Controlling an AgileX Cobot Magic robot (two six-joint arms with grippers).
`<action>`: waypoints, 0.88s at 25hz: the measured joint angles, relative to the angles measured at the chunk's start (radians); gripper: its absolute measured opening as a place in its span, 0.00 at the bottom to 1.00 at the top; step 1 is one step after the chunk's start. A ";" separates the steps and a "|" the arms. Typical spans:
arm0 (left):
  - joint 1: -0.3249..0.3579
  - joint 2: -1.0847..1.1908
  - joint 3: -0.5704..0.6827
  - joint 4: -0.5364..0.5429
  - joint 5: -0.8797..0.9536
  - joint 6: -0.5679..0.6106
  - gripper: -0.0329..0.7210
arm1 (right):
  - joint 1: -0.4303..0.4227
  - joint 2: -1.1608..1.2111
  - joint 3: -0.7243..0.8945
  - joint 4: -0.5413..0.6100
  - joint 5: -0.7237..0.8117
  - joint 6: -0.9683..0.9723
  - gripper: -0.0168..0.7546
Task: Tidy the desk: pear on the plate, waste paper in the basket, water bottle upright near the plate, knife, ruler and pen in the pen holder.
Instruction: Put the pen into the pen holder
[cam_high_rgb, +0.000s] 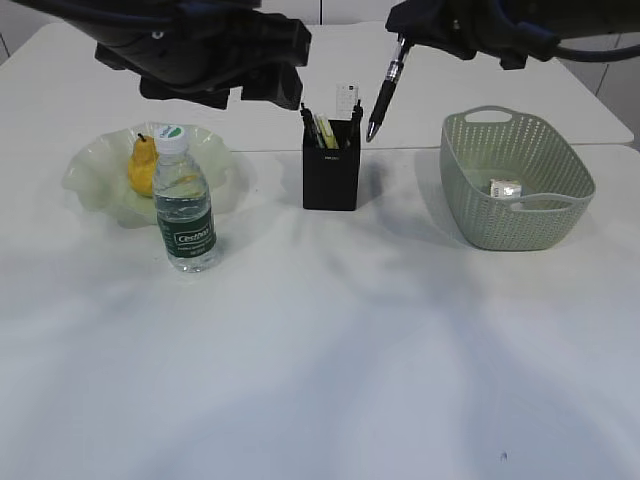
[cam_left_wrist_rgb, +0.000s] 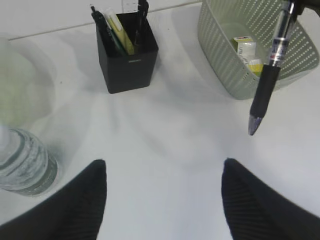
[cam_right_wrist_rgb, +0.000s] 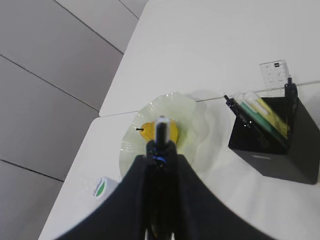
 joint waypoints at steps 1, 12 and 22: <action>0.010 0.000 0.000 0.002 0.000 0.000 0.72 | 0.000 0.024 -0.019 0.001 0.000 0.000 0.13; 0.159 0.000 0.000 0.059 0.028 0.000 0.71 | 0.000 0.317 -0.332 0.006 0.006 0.000 0.13; 0.299 -0.025 0.126 0.091 0.030 0.000 0.70 | 0.000 0.571 -0.615 0.006 0.058 0.000 0.13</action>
